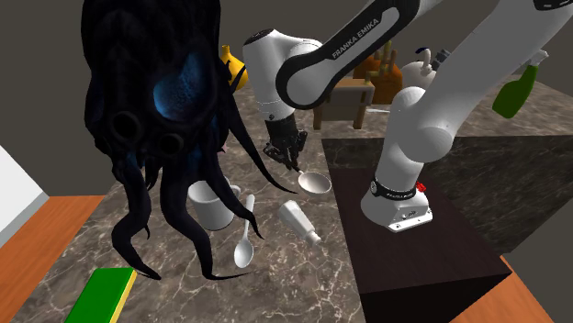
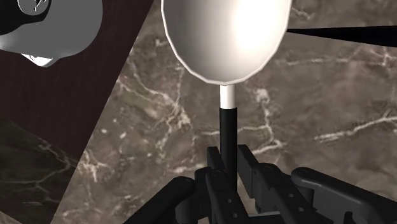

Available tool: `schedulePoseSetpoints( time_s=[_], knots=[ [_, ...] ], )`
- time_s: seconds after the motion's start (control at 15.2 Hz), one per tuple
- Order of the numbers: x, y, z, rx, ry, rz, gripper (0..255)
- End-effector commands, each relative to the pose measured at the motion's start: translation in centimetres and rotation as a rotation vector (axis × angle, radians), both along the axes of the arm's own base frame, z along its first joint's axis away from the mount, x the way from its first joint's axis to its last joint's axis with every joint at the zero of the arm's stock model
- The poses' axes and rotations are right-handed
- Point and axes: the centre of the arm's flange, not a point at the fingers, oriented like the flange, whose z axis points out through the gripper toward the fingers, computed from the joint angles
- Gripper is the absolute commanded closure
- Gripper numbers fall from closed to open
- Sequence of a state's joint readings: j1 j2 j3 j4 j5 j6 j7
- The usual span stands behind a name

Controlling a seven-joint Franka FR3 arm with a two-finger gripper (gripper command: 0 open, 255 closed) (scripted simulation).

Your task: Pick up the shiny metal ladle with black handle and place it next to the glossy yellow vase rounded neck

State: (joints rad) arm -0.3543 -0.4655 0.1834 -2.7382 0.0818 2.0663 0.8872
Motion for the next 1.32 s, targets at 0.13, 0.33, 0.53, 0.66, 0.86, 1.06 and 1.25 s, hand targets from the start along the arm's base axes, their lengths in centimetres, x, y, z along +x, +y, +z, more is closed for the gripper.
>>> schedulePoseSetpoints(
  time_s=[0.13, 0.33, 0.53, 0.66, 0.86, 1.06, 1.25],
  knots=[
    [0.0, 0.0, 0.0, 0.0, 0.0, 0.0, 255],
    [0.0, 0.0, 1.6, 0.0, 0.0, 0.0, 255],
    [0.0, 0.0, 3.2, 0.0, 0.0, 0.0, 255],
    [0.0, 0.0, 4.2, 0.0, 0.0, 0.0, 255],
    [0.0, 0.0, 5.8, 0.0, 0.0, 0.0, 255],
    [0.0, 0.0, 7.4, 0.0, 0.0, 0.0, 255],
    [0.0, 0.0, 9.0, 0.0, 0.0, 0.0, 255]
  ],
)
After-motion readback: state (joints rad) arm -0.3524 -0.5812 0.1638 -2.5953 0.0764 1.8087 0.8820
